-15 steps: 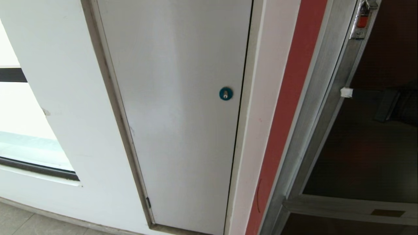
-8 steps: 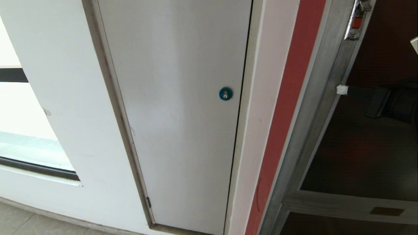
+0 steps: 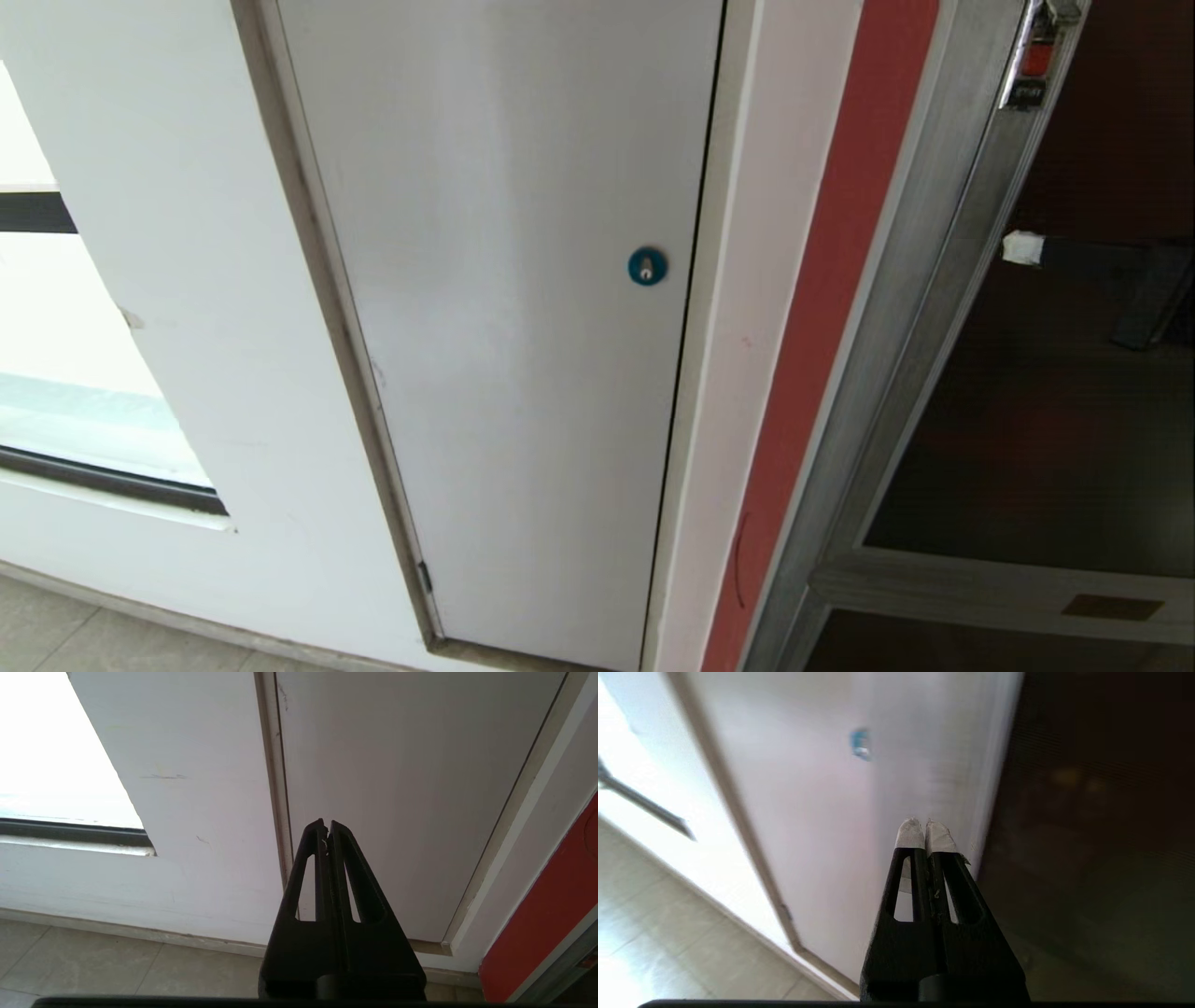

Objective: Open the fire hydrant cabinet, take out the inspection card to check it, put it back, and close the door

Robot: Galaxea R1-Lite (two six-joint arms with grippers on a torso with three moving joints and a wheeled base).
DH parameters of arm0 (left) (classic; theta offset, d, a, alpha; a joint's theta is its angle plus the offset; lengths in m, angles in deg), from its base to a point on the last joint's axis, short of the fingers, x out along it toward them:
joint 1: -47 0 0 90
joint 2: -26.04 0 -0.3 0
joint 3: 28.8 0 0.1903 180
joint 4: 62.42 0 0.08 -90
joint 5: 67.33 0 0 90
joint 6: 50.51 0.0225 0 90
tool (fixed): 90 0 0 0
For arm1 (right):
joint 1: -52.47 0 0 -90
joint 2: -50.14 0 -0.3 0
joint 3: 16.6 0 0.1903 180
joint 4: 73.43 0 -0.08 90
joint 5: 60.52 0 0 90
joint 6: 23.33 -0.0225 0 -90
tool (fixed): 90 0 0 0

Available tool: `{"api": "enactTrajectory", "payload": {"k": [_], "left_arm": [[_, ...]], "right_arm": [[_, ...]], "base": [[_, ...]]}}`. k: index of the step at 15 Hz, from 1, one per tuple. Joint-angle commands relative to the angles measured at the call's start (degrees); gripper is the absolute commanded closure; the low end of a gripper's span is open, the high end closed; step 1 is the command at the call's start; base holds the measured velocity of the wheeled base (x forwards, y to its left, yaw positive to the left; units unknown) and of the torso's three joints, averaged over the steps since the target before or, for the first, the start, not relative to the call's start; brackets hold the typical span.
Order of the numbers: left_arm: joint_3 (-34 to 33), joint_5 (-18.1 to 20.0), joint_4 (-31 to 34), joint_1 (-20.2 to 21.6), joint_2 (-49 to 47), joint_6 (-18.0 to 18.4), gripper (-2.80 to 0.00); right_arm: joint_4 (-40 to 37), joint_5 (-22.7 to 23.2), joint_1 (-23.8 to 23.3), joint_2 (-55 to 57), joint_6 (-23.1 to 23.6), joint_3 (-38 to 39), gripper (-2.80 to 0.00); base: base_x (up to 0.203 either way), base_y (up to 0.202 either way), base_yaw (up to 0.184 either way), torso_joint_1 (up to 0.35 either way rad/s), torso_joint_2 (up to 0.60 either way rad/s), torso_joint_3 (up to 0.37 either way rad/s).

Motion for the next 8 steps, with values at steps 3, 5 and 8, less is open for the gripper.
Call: {"api": "enactTrajectory", "payload": {"k": [3,5,8], "left_arm": [[-0.35,0.03,-0.02,0.04,-0.07,0.0,0.0],[-0.35,0.03,-0.02,0.04,-0.07,0.0,0.0],[-0.35,0.03,-0.02,0.04,-0.07,0.0,0.0]], "right_arm": [[-8.64,0.57,3.69,-7.27,-1.3,-8.28,0.0],[-14.65,1.48,4.18,-7.39,-2.52,-15.86,0.0],[-21.13,2.18,4.32,-4.11,-4.1,-28.4,0.0]], "base": [[0.0,0.0,0.0,0.0,0.0,0.0],[0.0,0.0,0.0,0.0,0.0,0.0],[0.0,0.0,0.0,0.0,0.0,0.0]]}}
